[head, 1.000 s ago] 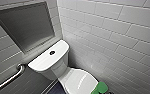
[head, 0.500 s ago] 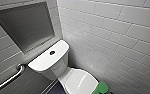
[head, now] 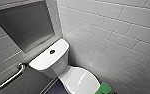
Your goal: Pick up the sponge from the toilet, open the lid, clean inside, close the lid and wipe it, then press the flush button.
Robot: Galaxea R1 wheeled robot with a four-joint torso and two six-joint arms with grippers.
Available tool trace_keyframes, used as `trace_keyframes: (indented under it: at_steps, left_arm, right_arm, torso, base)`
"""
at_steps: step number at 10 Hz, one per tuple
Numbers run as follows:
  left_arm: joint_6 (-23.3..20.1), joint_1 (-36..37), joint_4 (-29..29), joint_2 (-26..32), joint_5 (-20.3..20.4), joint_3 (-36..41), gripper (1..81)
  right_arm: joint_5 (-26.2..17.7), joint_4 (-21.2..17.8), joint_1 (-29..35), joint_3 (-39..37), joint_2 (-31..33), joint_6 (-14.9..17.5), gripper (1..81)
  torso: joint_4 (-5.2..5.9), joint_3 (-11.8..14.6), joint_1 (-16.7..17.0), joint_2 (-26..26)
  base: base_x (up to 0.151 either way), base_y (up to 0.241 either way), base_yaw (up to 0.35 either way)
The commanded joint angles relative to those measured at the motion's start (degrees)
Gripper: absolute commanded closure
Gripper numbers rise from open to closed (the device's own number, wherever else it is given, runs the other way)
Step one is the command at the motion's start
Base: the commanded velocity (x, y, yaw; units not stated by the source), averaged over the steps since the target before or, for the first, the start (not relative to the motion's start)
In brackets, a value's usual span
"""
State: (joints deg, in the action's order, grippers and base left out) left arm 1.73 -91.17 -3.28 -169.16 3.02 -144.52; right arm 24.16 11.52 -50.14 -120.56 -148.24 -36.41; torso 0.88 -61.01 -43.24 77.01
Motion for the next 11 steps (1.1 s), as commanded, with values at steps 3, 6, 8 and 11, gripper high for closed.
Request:
trace_keyframes:
  at_steps: [3, 6, 8, 11]
  left_arm:
    - [-0.24, -1.69, -0.32, -0.22, -5.04, 0.55, 1.0]
    - [-0.15, 0.42, -0.24, -0.57, -5.04, 0.64, 1.0]
    - [-0.06, 2.88, 0.11, -0.31, -4.96, 1.33, 1.0]
    - [0.11, 6.39, 0.12, 4.59, -5.75, 10.45, 1.0]
  right_arm:
    - [-2.36, 0.61, 2.46, 1.31, 2.48, 0.11, 81.1]
    - [-7.19, 0.7, -4.3, 1.22, 6.6, 0.11, 81.1]
    - [-8.17, 2.01, -11.68, 1.4, 9.42, 0.2, 81.1]
    - [-8.25, 7.45, -21.97, -0.54, 10.12, 0.2, 81.1]
  torso:
    - [0.0, -0.02, 6.4, -9.97]
    - [0.0, -0.02, 5.12, -8.02]
    - [0.0, -0.05, 5.37, -8.26]
    - [0.0, -0.05, 5.4, -8.26]
  base:
    - [0.0, 0.0, 0.0]
    - [0.0, 0.0, 0.0]
    - [0.0, 0.0, 0.0]
    - [0.0, 0.0, 0.0]
